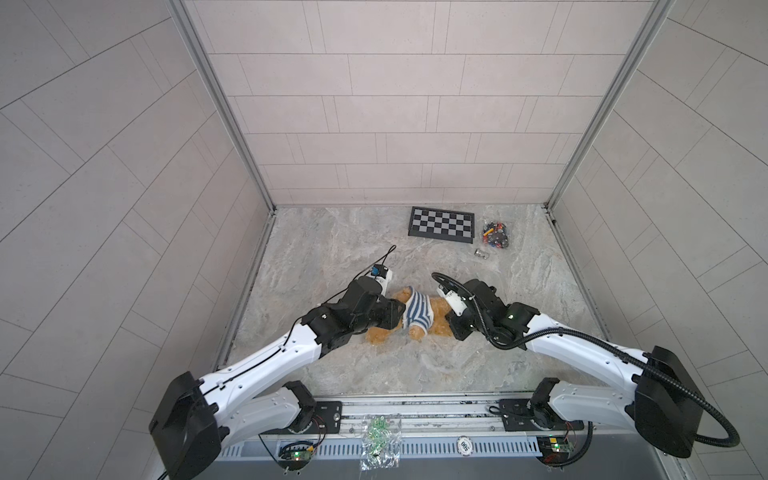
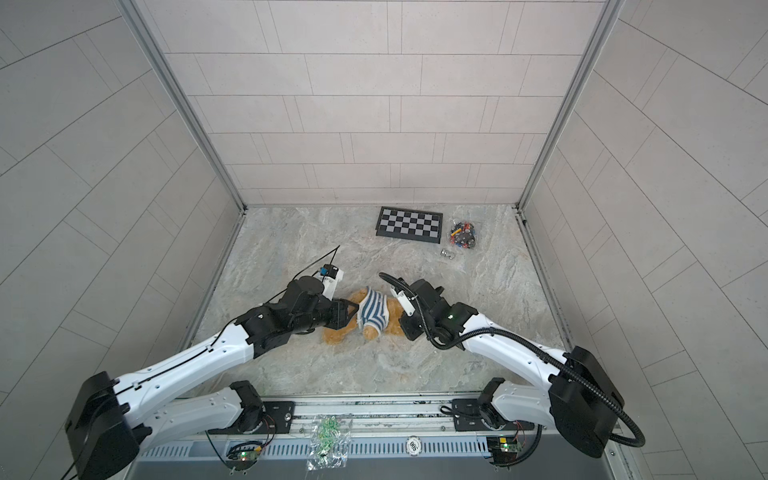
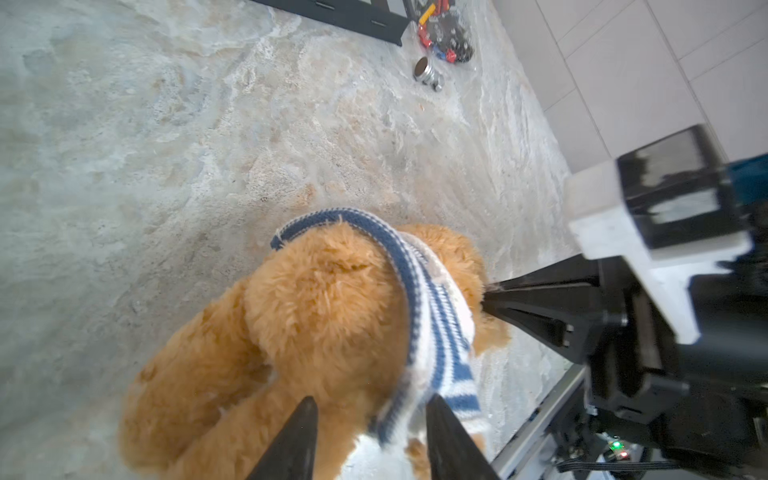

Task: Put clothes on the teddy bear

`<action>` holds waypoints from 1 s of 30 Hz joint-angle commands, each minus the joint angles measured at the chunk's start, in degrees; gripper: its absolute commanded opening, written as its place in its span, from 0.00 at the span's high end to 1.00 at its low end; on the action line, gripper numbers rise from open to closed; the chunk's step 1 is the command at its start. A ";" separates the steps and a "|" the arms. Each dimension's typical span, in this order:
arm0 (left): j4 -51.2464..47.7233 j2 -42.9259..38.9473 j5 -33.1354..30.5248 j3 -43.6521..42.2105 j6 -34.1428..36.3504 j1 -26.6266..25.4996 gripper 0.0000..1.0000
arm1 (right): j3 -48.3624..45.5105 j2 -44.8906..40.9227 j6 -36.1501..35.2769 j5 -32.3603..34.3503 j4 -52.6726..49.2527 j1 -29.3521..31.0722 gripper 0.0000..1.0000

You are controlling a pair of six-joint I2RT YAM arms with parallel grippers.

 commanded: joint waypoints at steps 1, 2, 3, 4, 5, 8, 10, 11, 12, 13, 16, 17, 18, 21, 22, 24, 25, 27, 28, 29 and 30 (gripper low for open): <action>-5.66 -4.50 -6.05 0.49 -1.02 -4.36 0.48 | 1.66 0.22 1.23 -1.36 -1.80 -0.29 1.00; -6.27 -5.66 -6.80 -0.33 -2.26 -6.18 0.47 | 1.84 0.21 1.46 -1.50 -1.98 -0.30 1.00; -6.57 -6.57 -7.27 -1.04 -3.42 -7.55 0.47 | 2.06 0.23 1.55 -1.50 -2.23 -0.23 1.00; -6.97 -7.58 -8.03 -1.88 -4.96 -9.26 0.47 | 2.33 0.22 1.65 -1.50 -2.58 -0.26 1.00; -7.41 -8.28 -9.08 -2.52 -6.28 -10.95 0.47 | 2.59 0.20 1.69 -1.50 -2.91 -0.26 1.00; -6.78 -8.27 -10.23 -3.41 -8.45 -14.66 0.48 | 3.08 0.25 1.69 -1.85 -3.32 -0.21 1.00; -5.35 -6.51 -9.83 -3.38 -9.13 -15.73 0.48 | 3.08 0.25 1.78 -1.94 -3.22 -0.21 1.00; -4.95 -5.19 -9.61 -3.05 -9.44 -15.87 0.48 | 3.08 0.28 1.85 -1.94 -3.15 -0.21 1.00; -4.70 -4.07 -9.59 -2.64 -9.66 -15.92 0.49 | 3.08 0.32 1.97 -1.93 -3.13 -0.21 1.00; -4.64 -2.75 -9.85 -2.16 -9.80 -15.89 0.51 | 3.07 0.22 2.04 -1.95 -3.14 -0.21 1.00; -3.94 0.69 -10.27 -1.01 -10.24 -15.85 0.52 | 3.01 0.14 2.22 -1.98 -3.13 -0.21 1.00; -3.61 2.13 -10.50 -0.74 -10.37 -15.86 0.52 | 2.99 0.15 2.22 -2.03 -3.13 -0.21 1.00; -3.14 3.07 -10.39 -0.66 -10.46 -15.85 0.52 | 2.93 0.08 2.17 -2.03 -3.14 -0.19 1.00; 0.10 5.81 -9.20 -1.12 -11.31 -15.85 0.52 | 2.65 -0.02 2.69 -1.90 -3.07 -0.21 1.00; 1.51 6.51 -8.67 -1.32 -11.66 -15.86 0.53 | 2.49 -0.12 2.78 -1.92 -2.90 -0.21 1.00; 3.10 7.66 -8.28 -1.31 -12.17 -15.88 0.53 | 2.29 -0.26 2.99 -2.12 -2.71 -0.21 1.00; 3.56 8.20 -8.38 -1.26 -12.30 -15.85 0.54 | 2.25 -0.33 2.97 -2.19 -2.70 -0.21 1.00; 3.83 9.11 -8.91 -0.96 -12.47 -15.84 0.58 | 2.16 -0.44 3.10 -2.21 -2.86 -0.21 1.00; 3.96 9.59 -8.96 -0.79 -12.49 -15.84 0.62 | 2.11 -0.50 3.17 -2.13 -2.83 -0.21 1.00; 3.91 10.08 -8.94 -0.57 -12.46 -15.84 0.66 | 2.03 -0.62 3.19 -2.05 -2.81 -0.21 1.00; 3.81 10.44 -8.94 -0.33 -12.40 -15.84 0.69 | 1.92 -0.72 3.13 -2.03 -2.80 -0.21 1.00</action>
